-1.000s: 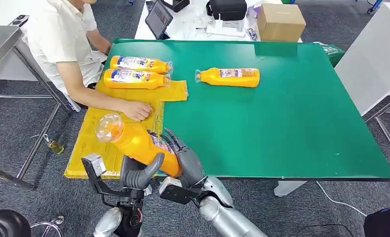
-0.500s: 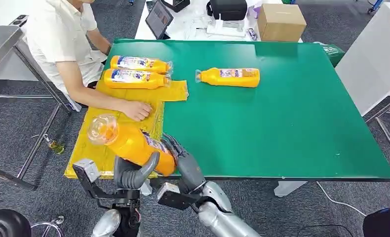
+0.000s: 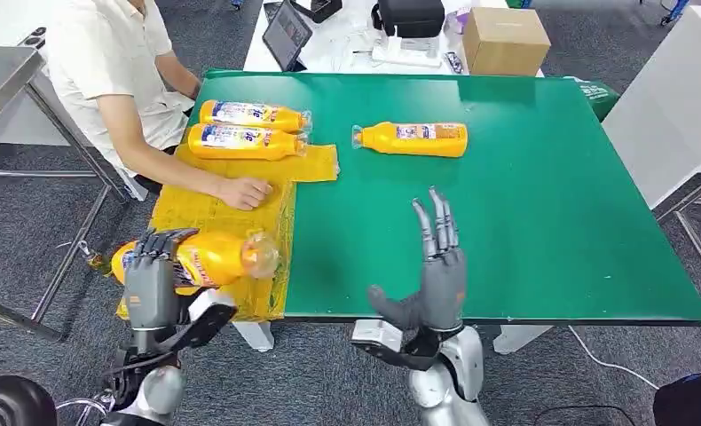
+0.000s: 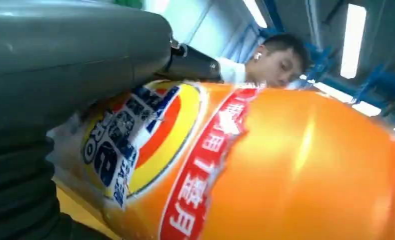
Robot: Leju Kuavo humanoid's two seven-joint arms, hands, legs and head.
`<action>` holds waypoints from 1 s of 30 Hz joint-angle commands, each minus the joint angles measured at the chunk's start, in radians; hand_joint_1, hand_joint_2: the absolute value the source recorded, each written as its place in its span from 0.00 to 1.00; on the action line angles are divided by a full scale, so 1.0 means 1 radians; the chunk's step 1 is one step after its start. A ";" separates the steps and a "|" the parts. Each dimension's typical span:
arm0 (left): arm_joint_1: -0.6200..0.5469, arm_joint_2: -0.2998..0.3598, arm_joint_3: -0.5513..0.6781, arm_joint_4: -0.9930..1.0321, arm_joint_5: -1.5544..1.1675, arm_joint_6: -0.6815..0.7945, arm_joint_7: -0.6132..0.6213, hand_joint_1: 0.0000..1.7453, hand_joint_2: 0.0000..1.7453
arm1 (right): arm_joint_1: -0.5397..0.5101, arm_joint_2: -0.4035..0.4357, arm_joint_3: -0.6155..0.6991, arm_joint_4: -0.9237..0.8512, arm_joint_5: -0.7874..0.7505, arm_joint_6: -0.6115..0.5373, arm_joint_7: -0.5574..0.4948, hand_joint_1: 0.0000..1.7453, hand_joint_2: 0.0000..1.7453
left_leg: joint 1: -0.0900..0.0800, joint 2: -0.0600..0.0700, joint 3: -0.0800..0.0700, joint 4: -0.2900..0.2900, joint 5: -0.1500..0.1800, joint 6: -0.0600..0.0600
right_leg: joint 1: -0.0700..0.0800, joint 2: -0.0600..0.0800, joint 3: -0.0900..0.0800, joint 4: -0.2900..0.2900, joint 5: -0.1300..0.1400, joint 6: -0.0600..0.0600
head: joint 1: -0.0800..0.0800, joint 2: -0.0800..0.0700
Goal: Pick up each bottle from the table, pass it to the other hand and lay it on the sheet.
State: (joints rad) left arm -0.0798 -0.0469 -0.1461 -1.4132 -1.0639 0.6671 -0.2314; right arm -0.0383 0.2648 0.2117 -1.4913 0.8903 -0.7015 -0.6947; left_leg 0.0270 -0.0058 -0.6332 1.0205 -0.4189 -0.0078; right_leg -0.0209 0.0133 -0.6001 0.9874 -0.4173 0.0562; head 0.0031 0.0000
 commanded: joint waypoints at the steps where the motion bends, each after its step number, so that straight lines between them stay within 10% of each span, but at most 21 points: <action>1: -0.266 0.062 -0.106 0.441 -0.214 -0.108 0.154 1.00 1.00 | -0.015 -0.012 0.017 -0.021 -0.047 0.003 -0.003 0.00 0.00 | 0.000 -0.007 0.004 -0.003 0.002 0.001 | 0.001 -0.009 0.006 -0.001 -0.001 -0.003 | 0.000 0.000; 12: -0.458 -0.049 -0.004 0.782 0.243 -0.330 0.059 1.00 1.00 | -0.039 -0.015 0.082 0.109 -0.140 0.003 -0.003 0.00 0.00 | 0.001 -0.004 0.004 -0.001 0.001 0.001 | 0.002 -0.004 0.006 -0.001 -0.001 -0.002 | -0.001 0.000; 15: -0.465 -0.052 -0.005 0.823 0.297 -0.336 0.028 0.35 1.00 | -0.037 -0.021 0.081 0.127 -0.168 0.003 -0.003 0.00 0.00 | 0.000 -0.004 0.006 -0.002 0.001 0.001 | 0.001 -0.004 0.008 -0.002 0.000 -0.002 | 0.000 0.000; 19: -0.465 -0.052 -0.005 0.823 0.297 -0.336 0.028 0.31 1.00 | -0.037 -0.021 0.081 0.127 -0.168 0.003 -0.003 0.00 0.00 | 0.000 -0.006 0.005 -0.002 0.002 0.001 | 0.000 -0.007 0.009 -0.001 0.000 -0.002 | -0.001 0.000; 21: -0.459 -0.046 -0.025 0.829 0.316 -0.369 0.028 0.07 1.00 | -0.038 -0.023 0.081 0.149 -0.193 0.003 -0.003 0.00 0.00 | 0.000 -0.004 0.007 -0.002 0.002 0.002 | 0.001 -0.006 0.010 -0.002 0.000 -0.002 | -0.001 0.000; 30: -0.463 -0.028 -0.084 0.840 0.288 -0.405 0.055 0.19 1.00 | -0.045 -0.026 0.082 0.167 -0.206 0.003 -0.003 0.00 0.00 | 0.000 -0.003 0.009 -0.003 0.002 0.002 | 0.001 -0.005 0.012 -0.002 0.000 -0.003 | -0.001 0.000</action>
State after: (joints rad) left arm -0.5444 -0.0679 -0.2032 -0.6861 -0.7816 0.2781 -0.1889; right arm -0.0443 0.2709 0.2773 -1.4093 0.6909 -0.7008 -0.6958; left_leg 0.0270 -0.0115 -0.6296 1.0204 -0.4163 -0.0079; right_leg -0.0207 0.0070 -0.5927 0.9879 -0.4175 0.0561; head 0.0023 0.0000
